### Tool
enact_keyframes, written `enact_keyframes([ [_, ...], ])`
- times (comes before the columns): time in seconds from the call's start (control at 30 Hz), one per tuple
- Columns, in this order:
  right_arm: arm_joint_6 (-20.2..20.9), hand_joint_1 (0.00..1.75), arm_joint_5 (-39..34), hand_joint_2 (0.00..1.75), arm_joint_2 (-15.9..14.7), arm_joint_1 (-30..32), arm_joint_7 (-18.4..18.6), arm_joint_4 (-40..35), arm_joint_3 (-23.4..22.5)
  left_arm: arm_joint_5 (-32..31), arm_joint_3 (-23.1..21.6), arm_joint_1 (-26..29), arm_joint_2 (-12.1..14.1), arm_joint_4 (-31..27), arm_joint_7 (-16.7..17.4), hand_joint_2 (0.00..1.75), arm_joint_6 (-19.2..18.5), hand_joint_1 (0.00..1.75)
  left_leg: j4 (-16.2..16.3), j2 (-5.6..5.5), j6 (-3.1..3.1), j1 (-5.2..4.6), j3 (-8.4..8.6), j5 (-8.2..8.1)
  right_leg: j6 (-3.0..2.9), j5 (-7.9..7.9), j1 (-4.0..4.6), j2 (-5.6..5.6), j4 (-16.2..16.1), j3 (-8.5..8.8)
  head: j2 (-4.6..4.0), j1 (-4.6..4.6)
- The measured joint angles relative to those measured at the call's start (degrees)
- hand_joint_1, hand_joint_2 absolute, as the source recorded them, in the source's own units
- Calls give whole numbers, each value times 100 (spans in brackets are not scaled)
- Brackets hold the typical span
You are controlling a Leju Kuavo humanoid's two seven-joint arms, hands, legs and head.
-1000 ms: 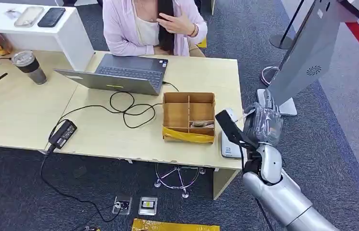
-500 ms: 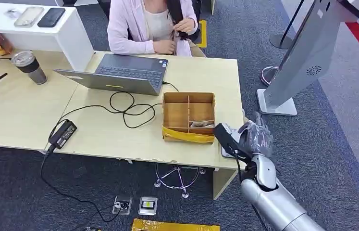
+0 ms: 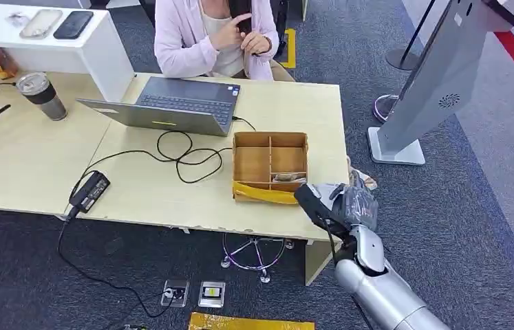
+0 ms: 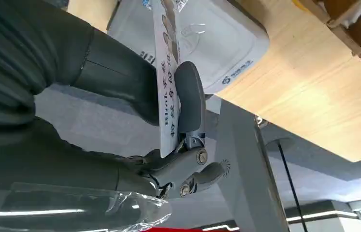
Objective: Pass the card to the sensor for recognition and then transmit it.
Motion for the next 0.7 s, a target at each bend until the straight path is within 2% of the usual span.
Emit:
enact_keyframes([
  [0.3,53,175,-109,175,35,44,-39,116,-2,2,0,1,0,0,15,0,-11,0,0,0,0,0,1,0,0,0,0,1,0,0,0,2],
  [0.7,-76,175,-144,175,37,44,-24,140,-4,-9,-2,0,20,0,17,0,-55,0,0,2,0,0,1,0,0,0,0,2,0,1,0,2],
])
